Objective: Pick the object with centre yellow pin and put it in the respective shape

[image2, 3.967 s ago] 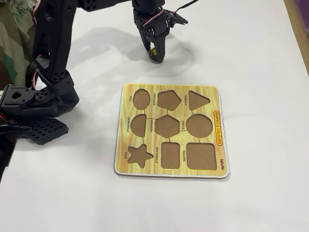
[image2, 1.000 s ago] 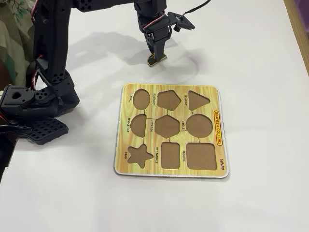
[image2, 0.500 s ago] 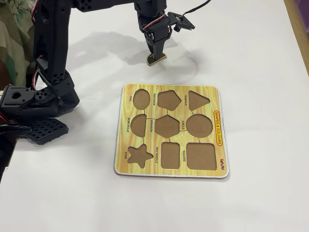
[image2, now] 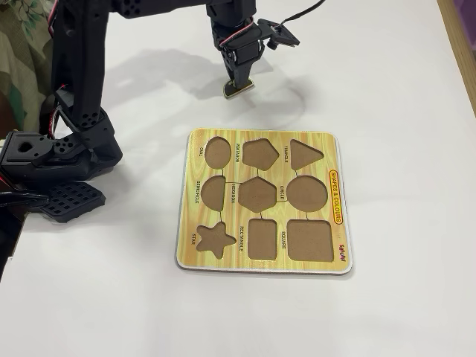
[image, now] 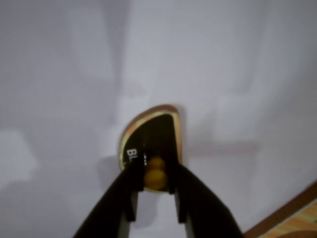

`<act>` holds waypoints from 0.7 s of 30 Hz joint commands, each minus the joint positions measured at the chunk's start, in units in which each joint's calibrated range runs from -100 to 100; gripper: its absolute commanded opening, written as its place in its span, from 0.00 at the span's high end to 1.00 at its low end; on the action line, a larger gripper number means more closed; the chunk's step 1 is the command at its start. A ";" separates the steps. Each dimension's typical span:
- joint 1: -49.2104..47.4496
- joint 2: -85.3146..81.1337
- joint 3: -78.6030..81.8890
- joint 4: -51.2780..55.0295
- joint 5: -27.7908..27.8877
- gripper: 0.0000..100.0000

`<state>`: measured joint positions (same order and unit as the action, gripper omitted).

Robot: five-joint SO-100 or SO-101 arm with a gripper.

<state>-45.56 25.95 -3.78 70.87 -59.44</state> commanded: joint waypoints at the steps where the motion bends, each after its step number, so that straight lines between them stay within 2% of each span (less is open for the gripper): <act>1: 0.73 -3.94 0.54 0.53 0.23 0.99; 18: 4.83 -21.59 16.82 0.44 0.29 0.99; 21: 6.59 -25.28 19.60 -0.17 2.64 0.99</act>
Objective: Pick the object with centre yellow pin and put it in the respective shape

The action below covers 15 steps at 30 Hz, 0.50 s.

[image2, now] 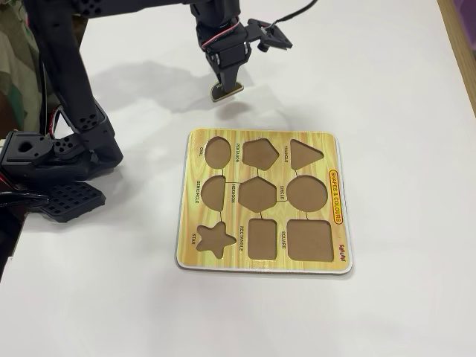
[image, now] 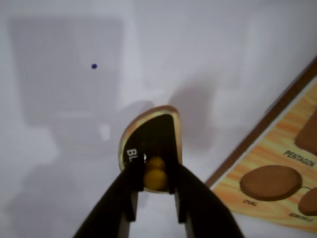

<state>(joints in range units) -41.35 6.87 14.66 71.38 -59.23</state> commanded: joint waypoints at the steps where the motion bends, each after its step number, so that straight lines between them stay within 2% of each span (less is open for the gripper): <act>1: 3.36 -7.54 1.98 -0.77 3.95 0.99; 15: 14.88 -24.03 17.36 -0.94 14.09 0.99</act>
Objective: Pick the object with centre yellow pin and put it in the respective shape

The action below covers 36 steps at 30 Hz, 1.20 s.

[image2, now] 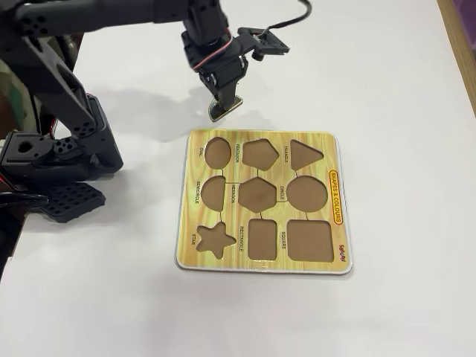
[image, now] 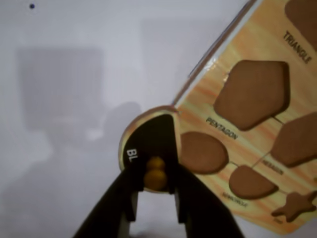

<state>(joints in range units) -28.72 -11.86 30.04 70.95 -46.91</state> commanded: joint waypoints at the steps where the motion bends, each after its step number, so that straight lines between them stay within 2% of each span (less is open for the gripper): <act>1: 2.84 -6.47 3.06 -0.51 2.40 0.99; 8: 7.33 -13.50 10.07 -0.51 7.16 0.99; 15: 11.43 -19.44 12.23 -0.51 16.68 0.99; 30: 22.08 -22.04 12.32 -0.42 32.84 0.99; 36: 22.57 -22.12 12.41 -0.16 36.71 0.99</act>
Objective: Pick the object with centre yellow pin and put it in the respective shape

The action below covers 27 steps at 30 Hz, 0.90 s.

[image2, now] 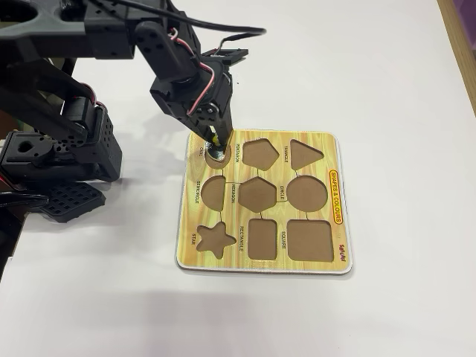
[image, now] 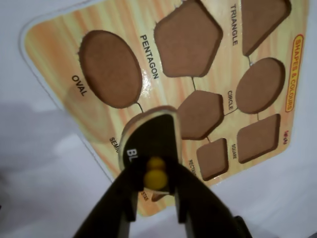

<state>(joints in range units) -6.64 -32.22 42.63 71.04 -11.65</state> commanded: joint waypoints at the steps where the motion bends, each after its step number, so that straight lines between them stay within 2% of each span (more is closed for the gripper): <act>1: 0.88 -1.76 -0.18 0.10 1.82 0.99; 14: 3.52 -10.38 13.40 -0.60 2.34 0.99; 22: 8.11 -12.55 13.04 -0.68 2.39 0.99; 27: 10.74 -12.13 12.86 -0.68 6.42 0.99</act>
<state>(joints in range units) 2.25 -43.73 56.83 71.04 -7.64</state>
